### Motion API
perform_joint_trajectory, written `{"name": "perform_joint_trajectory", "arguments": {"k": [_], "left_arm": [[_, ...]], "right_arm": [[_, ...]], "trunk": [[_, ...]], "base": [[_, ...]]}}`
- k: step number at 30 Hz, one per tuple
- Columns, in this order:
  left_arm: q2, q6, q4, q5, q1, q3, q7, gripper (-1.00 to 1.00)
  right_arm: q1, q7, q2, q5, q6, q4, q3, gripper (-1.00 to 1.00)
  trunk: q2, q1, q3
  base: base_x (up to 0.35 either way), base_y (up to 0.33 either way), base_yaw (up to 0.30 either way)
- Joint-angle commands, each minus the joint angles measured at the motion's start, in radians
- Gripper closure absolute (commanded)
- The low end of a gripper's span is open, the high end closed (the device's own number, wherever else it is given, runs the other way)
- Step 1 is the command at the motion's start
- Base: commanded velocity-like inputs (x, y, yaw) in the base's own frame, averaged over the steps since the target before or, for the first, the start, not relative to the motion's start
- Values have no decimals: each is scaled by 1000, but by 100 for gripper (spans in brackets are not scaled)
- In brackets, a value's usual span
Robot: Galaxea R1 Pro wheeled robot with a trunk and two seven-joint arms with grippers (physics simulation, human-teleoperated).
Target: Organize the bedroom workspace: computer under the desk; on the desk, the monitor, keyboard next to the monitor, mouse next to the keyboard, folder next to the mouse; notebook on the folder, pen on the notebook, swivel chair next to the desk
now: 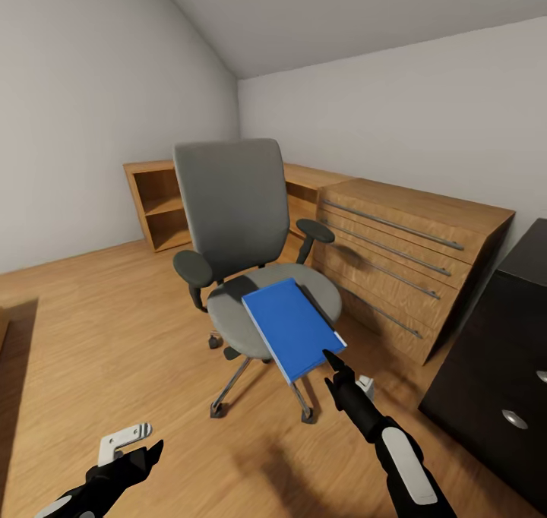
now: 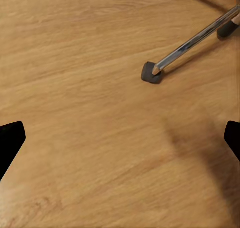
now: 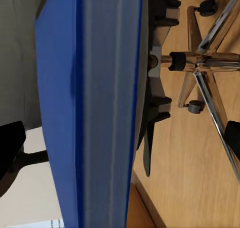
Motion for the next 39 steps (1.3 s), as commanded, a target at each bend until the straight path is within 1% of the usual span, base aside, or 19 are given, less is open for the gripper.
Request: {"name": "perform_joint_trajectory", "arguments": {"k": [1, 8, 19, 26, 32, 33, 39], "left_arm": [[0, 3, -2, 11, 0, 0, 8, -100], [0, 4, -2, 11, 0, -1, 8, -100], [0, 3, -2, 11, 0, 0, 8, -100], [2, 3, -2, 11, 0, 1, 8, -100], [2, 4, -2, 11, 0, 1, 8, -100], [2, 4, -2, 11, 0, 1, 8, -100], [2, 5, -2, 11, 0, 1, 8, -100]], "right_arm": [[0, 1, 1, -6, 8, 0, -4, -100], [0, 1, 1, -6, 9, 0, -2, -100], [0, 0, 1, -6, 9, 0, -2, -100], [0, 0, 1, -7, 10, 0, -2, -100], [0, -2, 1, -6, 10, 0, -2, -100], [0, -3, 1, -6, 10, 0, -2, 100], [0, -3, 1, -6, 9, 0, -2, 100]], "trunk": [[0, 0, -1], [0, 0, -1], [0, 0, -1], [0, 0, -1], [0, 0, -1], [0, 0, -1], [0, 0, -1]], "base": [[0, 0, 0], [2, 2, 0], [90, 62, 0], [162, 116, 0], [45, 31, 0], [6, 4, 0], [1, 1, 0]]}}
